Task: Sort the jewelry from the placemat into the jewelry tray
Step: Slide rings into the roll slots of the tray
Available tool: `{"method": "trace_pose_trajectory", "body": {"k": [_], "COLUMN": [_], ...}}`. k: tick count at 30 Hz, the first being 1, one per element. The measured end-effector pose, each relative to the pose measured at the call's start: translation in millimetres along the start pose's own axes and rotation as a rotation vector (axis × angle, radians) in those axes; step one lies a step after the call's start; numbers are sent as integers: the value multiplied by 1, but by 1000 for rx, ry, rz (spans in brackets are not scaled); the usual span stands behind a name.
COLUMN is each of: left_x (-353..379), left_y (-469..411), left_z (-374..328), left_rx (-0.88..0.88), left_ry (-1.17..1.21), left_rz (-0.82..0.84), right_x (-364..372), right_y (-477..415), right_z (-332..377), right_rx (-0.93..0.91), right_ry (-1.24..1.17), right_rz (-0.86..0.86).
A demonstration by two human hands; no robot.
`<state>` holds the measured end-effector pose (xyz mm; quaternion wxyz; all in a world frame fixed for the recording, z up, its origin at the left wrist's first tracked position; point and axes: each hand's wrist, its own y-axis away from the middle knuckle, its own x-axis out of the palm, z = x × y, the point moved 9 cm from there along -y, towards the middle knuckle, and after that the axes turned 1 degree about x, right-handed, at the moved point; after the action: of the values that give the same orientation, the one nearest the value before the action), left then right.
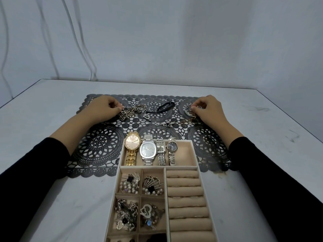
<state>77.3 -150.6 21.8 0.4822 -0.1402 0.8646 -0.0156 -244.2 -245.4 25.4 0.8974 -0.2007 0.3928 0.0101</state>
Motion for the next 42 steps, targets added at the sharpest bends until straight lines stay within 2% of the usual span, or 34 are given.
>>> {"method": "trace_pose_trajectory", "body": {"k": [5, 13, 21, 26, 32, 37, 42], "left_x": [3, -8, -19, -16, -18, -16, -12], "left_y": [-1, 3, 3, 4, 3, 2, -2], "left_z": [-1, 8, 17, 13, 14, 14, 13], "left_rx": [-25, -54, -98, -66, -41, -29, -35], "left_ry": [-54, 135, 130, 131, 74, 112, 30], "left_rz": [41, 36, -146, -51, -125, -54, -28], "right_x": [-2, -3, -2, -2, -2, -2, -3], "right_y": [3, 2, 1, 1, 0, 0, 0], "right_z": [1, 0, 0, 0, -1, -1, 0], "right_rx": [-31, -43, -66, -71, -73, -80, -85], "right_ry": [-48, -63, -70, -74, -72, -75, -71], "right_rz": [-38, -48, -53, -56, -61, -63, -66]}}
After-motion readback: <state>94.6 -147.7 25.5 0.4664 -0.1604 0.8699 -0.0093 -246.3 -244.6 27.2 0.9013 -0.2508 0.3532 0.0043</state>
